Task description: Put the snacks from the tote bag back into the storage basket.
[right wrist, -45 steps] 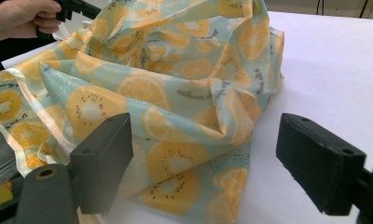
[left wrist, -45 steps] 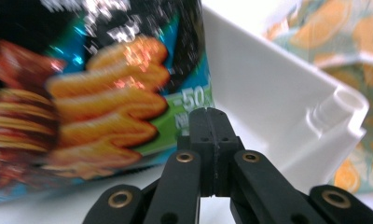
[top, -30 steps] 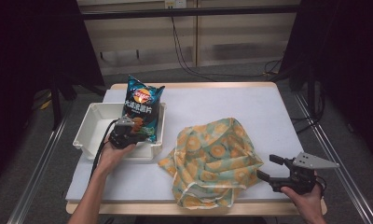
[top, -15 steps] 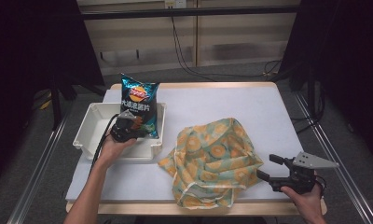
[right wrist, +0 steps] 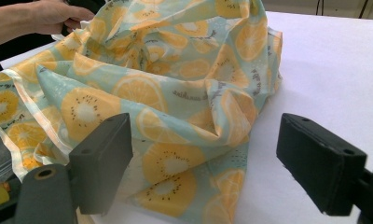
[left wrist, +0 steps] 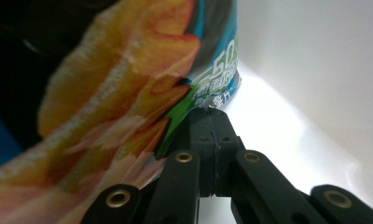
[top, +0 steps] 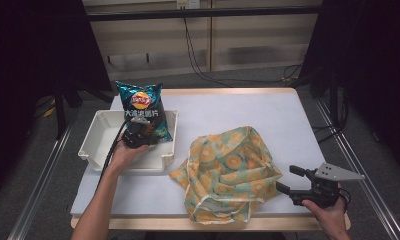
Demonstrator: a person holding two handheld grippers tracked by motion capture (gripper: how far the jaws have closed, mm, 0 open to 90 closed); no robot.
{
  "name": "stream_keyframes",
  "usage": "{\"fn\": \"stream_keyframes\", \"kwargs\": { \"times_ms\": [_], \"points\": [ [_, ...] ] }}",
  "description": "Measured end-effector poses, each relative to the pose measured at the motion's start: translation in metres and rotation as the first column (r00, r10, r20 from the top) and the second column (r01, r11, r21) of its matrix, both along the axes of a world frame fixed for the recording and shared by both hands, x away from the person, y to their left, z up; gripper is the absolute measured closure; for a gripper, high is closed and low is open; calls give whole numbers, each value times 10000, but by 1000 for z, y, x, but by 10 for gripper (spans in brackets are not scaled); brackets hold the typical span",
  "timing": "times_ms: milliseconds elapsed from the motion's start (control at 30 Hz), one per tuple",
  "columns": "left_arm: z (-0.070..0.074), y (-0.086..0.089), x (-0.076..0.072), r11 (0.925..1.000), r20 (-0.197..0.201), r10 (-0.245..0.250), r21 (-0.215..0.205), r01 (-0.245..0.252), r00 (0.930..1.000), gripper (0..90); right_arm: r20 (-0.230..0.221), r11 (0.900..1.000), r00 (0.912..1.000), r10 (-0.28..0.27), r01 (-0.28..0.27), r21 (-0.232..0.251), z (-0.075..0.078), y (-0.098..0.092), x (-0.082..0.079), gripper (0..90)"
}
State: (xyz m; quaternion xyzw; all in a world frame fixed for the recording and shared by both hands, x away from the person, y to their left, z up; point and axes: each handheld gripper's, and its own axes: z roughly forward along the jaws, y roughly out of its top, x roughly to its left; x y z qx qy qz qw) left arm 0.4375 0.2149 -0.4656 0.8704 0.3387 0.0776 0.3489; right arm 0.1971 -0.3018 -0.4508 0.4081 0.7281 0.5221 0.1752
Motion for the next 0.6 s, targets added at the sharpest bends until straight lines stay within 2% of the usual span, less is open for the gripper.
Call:
{"fn": "stream_keyframes", "kwargs": {
  "times_ms": [33,100,200,233,267,333,433,467,533,600],
  "points": [
    [1,0,-1,10000,68,-24,71,24,10000,895,4,10000,10000,16,-16,-7,0,0,0,180],
    [3,-1,-4,9997,167,43,-247,-38,9999,890,-27,10000,10000,11,-11,-9,-1,0,1,180],
    [6,1,-10,9988,510,128,-470,-104,9986,889,-27,10000,10000,31,-31,-7,-1,1,0,180],
    [6,1,-11,9979,456,106,-647,-76,9989,883,-6,10000,10000,33,-33,-5,0,1,0,180],
    [8,4,-12,9988,515,63,-494,-38,9987,879,14,10000,10000,34,-34,-14,0,1,0,180],
    [10,6,-15,9972,586,189,-735,-146,9981,862,-4,10000,10000,39,-39,-13,0,1,0,180],
    [13,11,-20,9912,737,320,-1305,-221,9968,825,28,10000,10000,34,-34,-24,0,2,0,179],
    [13,12,-22,9863,749,284,-1644,-158,9968,822,26,10000,10000,28,-28,-7,0,1,0,178],
    [16,15,-27,9847,1031,462,-1719,-280,9936,822,18,10000,10000,9,-9,-15,0,1,0,177],
    [17,17,-30,9830,1153,481,-1816,-265,9922,822,4,10000,10000,-2,2,6,0,1,0,176]
  ]
}}
